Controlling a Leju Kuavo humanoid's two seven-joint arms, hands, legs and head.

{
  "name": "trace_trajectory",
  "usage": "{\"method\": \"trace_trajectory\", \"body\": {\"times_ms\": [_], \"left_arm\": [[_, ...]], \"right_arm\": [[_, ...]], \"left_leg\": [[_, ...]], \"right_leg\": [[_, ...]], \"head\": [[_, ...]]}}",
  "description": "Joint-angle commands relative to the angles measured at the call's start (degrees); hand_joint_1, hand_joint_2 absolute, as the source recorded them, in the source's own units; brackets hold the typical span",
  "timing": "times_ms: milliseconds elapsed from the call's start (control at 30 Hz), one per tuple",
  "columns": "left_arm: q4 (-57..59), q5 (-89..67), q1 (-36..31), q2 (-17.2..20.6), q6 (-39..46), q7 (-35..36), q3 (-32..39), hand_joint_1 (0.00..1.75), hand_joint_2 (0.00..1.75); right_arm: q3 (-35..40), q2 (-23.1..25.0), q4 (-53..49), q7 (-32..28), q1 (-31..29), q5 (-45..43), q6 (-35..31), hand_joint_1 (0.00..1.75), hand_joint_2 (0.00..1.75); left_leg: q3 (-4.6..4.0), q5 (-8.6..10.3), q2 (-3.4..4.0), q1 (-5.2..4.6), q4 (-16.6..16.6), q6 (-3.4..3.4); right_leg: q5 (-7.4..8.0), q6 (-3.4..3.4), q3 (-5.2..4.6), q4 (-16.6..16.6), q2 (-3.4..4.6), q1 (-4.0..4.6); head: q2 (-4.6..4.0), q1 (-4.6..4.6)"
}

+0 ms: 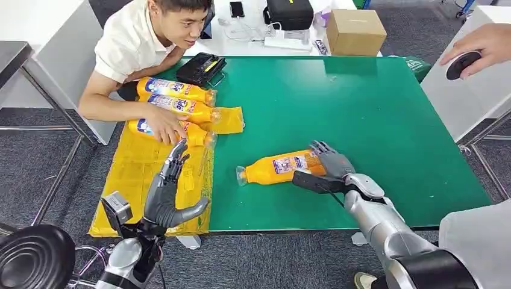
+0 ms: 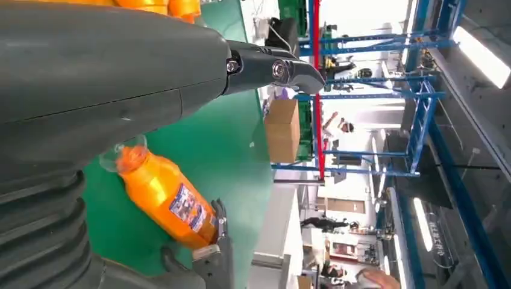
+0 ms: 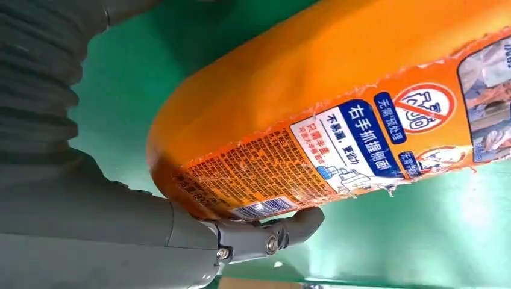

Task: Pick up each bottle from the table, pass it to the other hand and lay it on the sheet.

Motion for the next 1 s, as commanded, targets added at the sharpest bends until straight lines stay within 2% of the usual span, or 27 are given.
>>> {"method": "trace_trajectory", "body": {"times_ms": [33,633,1000], "left_arm": [[2.12,-0.13,-2.31,1.11,-0.50,0.30,-2.62,0.00,1.75],[2.68,-0.05,-3.63,1.48,-0.43,0.83,-3.08,0.00,1.75],[3.20,0.05,-3.87,1.38,-0.32,0.93,-2.98,0.00,1.75]], "right_arm": [[3.56,1.65,3.26,1.09,-0.11,1.85,-0.86,0.00,1.75],[7.48,1.90,3.53,4.09,-2.25,6.95,-3.05,0.00,1.75],[7.60,2.23,4.06,2.95,-2.38,6.81,-1.24,0.00,1.75]], "left_leg": [[0.21,-0.02,0.07,0.00,-0.08,-0.04],[0.16,-0.01,0.09,-0.02,-0.04,-0.03],[0.21,-0.01,0.05,-0.02,-0.06,-0.04]], "right_leg": [[-0.01,-0.07,0.19,-0.07,-0.03,0.02],[-0.01,-0.07,0.13,-0.01,-0.02,0.00],[-0.03,-0.07,0.20,-0.03,-0.07,0.00]], "head": [[0.00,0.00],[0.00,0.00],[0.00,0.00]]}}
